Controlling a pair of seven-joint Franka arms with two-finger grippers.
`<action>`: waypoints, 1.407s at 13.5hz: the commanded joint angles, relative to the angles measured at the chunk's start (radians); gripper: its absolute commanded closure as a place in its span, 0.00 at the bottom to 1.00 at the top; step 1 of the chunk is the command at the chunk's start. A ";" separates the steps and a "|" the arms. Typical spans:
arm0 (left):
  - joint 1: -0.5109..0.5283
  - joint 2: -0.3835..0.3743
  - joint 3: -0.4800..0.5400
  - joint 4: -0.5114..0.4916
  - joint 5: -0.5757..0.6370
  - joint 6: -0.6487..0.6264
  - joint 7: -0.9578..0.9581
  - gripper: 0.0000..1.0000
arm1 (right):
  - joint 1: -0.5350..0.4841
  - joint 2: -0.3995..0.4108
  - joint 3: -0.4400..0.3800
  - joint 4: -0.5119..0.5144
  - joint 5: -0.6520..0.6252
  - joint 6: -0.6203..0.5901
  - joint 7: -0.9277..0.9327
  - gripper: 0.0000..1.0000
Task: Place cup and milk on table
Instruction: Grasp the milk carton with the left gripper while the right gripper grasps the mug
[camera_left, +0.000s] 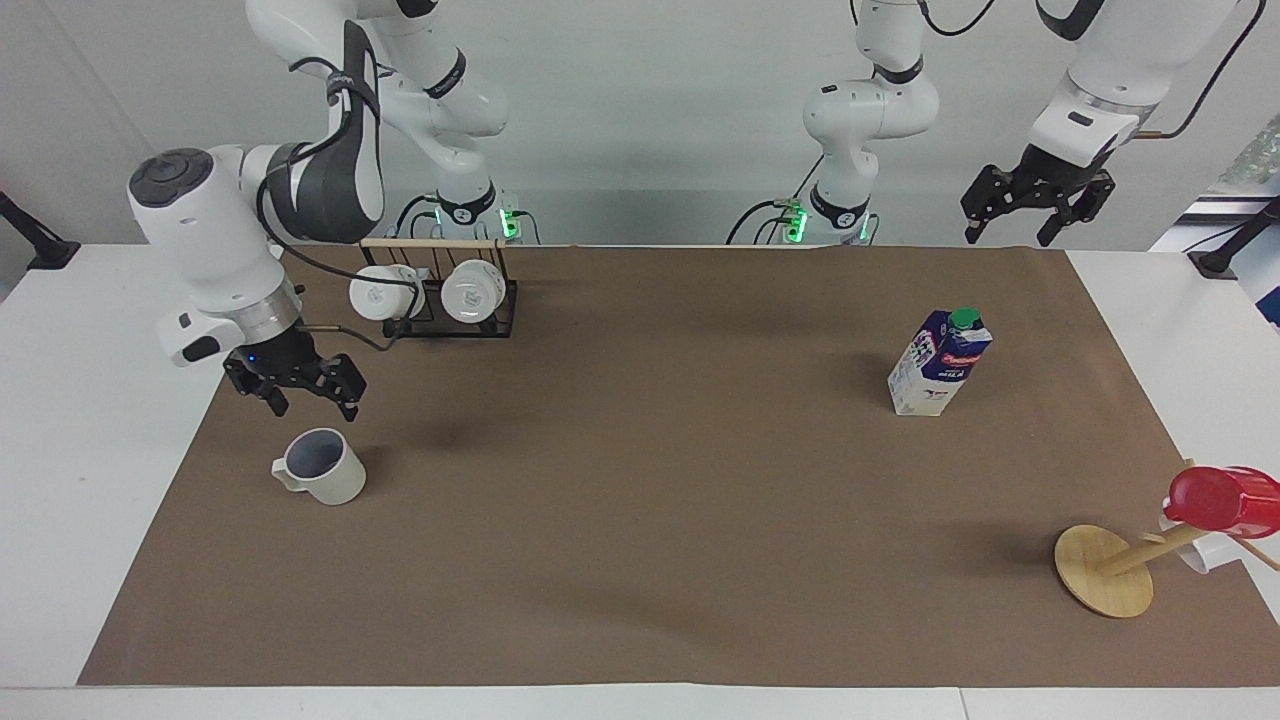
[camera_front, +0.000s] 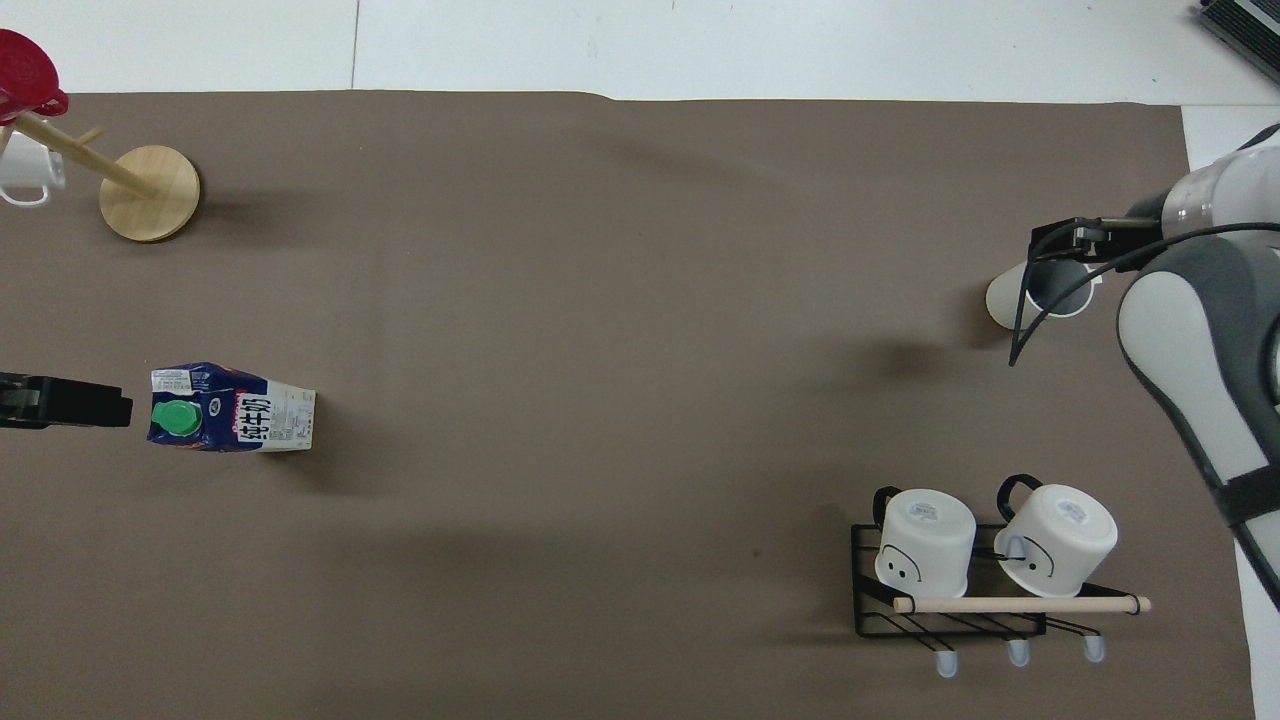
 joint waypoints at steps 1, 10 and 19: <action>0.016 -0.026 -0.008 -0.116 0.016 0.112 0.020 0.00 | -0.028 0.009 0.007 -0.100 -0.013 0.121 -0.042 0.00; 0.013 -0.006 -0.008 -0.327 0.018 0.385 0.096 0.00 | -0.031 0.159 0.007 -0.119 -0.047 0.330 -0.039 0.02; 0.016 0.042 -0.008 -0.402 0.049 0.513 0.129 0.05 | -0.020 0.175 0.008 -0.121 -0.047 0.325 -0.029 0.53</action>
